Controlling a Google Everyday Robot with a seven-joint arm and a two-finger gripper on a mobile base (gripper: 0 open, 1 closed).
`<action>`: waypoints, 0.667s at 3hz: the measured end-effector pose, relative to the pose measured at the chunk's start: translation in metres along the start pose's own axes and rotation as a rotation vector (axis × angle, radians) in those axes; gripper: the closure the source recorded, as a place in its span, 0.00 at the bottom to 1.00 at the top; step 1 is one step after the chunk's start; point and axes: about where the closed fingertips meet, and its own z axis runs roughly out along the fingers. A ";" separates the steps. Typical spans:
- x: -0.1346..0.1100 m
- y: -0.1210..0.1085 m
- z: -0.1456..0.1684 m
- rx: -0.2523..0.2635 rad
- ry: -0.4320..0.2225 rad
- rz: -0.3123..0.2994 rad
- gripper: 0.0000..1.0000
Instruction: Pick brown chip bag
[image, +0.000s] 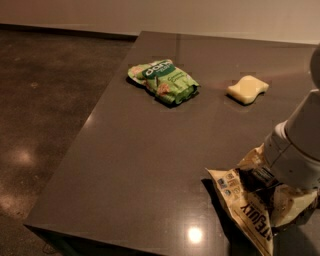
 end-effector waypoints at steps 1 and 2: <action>-0.005 -0.003 -0.005 0.004 -0.011 0.001 0.65; -0.013 -0.010 -0.014 0.014 -0.038 0.006 0.88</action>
Offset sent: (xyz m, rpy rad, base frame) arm 0.0092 0.0248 0.0298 0.0779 0.0088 -0.0125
